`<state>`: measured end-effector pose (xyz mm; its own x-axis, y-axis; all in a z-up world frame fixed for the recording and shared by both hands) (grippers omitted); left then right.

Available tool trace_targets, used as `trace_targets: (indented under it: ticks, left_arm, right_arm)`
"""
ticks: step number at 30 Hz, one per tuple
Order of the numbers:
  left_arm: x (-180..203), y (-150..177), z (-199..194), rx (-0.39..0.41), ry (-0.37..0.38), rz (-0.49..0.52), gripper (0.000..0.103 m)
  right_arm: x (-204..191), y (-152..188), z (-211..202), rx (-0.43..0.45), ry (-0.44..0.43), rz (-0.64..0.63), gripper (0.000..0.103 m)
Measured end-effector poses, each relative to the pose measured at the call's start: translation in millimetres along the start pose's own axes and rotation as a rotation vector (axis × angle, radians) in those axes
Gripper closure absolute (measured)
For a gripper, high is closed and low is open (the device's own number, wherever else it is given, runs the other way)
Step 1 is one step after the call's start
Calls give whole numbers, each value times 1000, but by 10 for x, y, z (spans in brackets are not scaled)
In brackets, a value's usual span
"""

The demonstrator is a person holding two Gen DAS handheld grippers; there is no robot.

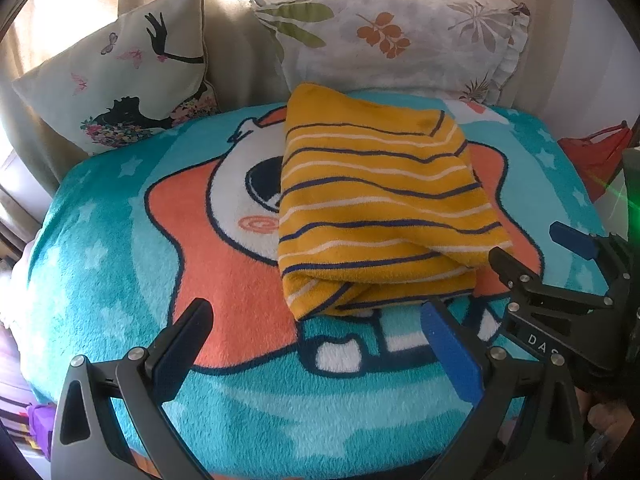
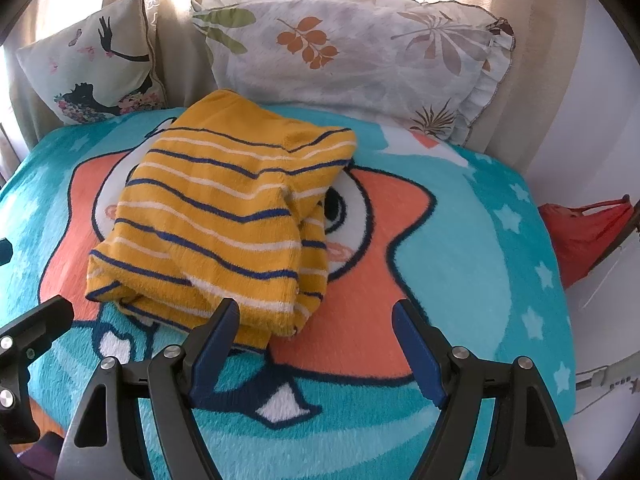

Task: Fold small clothes

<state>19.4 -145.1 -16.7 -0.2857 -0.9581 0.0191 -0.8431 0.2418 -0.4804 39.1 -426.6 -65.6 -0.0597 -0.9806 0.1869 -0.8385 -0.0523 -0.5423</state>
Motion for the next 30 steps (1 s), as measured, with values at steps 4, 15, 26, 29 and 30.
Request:
trace_targets:
  ticks: [4,15,26,29,30]
  left_arm:
    - [-9,3,-19,7,-1,-2,0]
    - [-82,-19,14,-3,3,-30,0]
    - [-112,-81,123,-20,48,-62,0]
    - [-120,-106,141,-19,35,-61,0]
    - [-120,-116,141,-17,29,-59,0]
  right_arm:
    - [-26,3,-47,12,1,-6,21]
    - [-122,-45,-22,18,-11,-31,20]
    - [-134,-122,76,19,-26,-34,20]
    - [-129,-146,91,28,-33,-31,20]
    - [-128,-155,95,31,-36,-30,20]
Point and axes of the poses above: each gripper's, at about its wrist camera, not at the fingertips, and z roughly the way its jaws point, x to its right, y to its underside, the point moved 7 cm from there along z, roughly the way its jaws point, and after that the axes turned 7 degrees about -z, right-handed, at the moved point
